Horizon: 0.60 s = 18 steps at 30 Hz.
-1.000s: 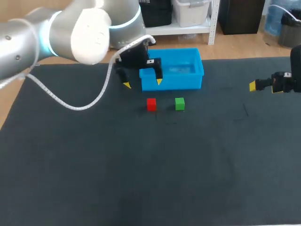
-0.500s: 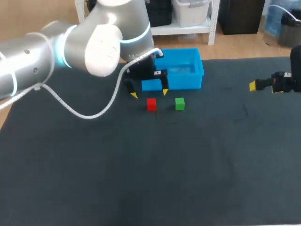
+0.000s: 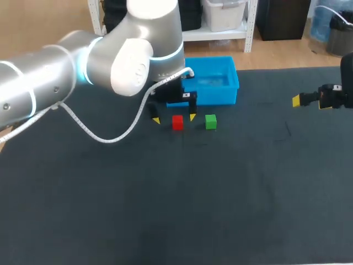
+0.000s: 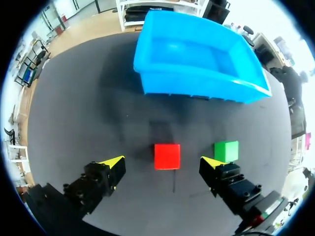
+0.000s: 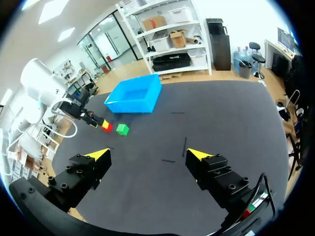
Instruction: Use the left arm to pick the red cube and place it into the blue plastic box first, then use the right arm to grasp the green cube and put it into the same blue plastic box after the first action is fully finished.
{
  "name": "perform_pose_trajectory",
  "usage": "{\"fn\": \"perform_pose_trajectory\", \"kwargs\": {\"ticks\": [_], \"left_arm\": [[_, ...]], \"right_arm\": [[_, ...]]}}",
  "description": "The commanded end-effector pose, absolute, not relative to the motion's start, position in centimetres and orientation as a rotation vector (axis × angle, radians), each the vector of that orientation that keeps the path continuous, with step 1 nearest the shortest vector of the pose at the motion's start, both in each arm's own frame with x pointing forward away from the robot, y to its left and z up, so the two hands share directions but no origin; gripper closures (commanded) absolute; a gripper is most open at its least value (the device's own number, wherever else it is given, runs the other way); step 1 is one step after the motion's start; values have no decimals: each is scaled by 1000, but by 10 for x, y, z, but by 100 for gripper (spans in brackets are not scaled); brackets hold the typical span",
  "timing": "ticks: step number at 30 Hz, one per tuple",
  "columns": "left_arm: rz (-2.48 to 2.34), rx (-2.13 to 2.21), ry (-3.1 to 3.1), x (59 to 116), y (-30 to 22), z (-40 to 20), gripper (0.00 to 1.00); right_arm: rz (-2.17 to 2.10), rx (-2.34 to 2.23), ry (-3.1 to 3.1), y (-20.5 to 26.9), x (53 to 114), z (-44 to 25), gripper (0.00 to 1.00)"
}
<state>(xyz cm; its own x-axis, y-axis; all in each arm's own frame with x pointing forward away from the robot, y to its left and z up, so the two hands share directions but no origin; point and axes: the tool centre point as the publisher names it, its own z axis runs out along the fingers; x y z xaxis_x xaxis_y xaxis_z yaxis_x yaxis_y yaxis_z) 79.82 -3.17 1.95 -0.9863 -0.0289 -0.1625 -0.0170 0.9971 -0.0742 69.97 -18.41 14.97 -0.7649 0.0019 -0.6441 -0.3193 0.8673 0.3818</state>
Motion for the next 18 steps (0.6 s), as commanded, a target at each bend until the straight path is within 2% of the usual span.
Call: {"fn": "perform_pose_trajectory", "kwargs": {"ticks": [1,18], "left_arm": [[-65,-43,2993,807,-35,14,0],[-28,-45,3026,810,-35,-3,0]], "right_arm": [[636,-231,2372,-185,700,150,0],[636,-231,2372,-185,700,150,0]]}}
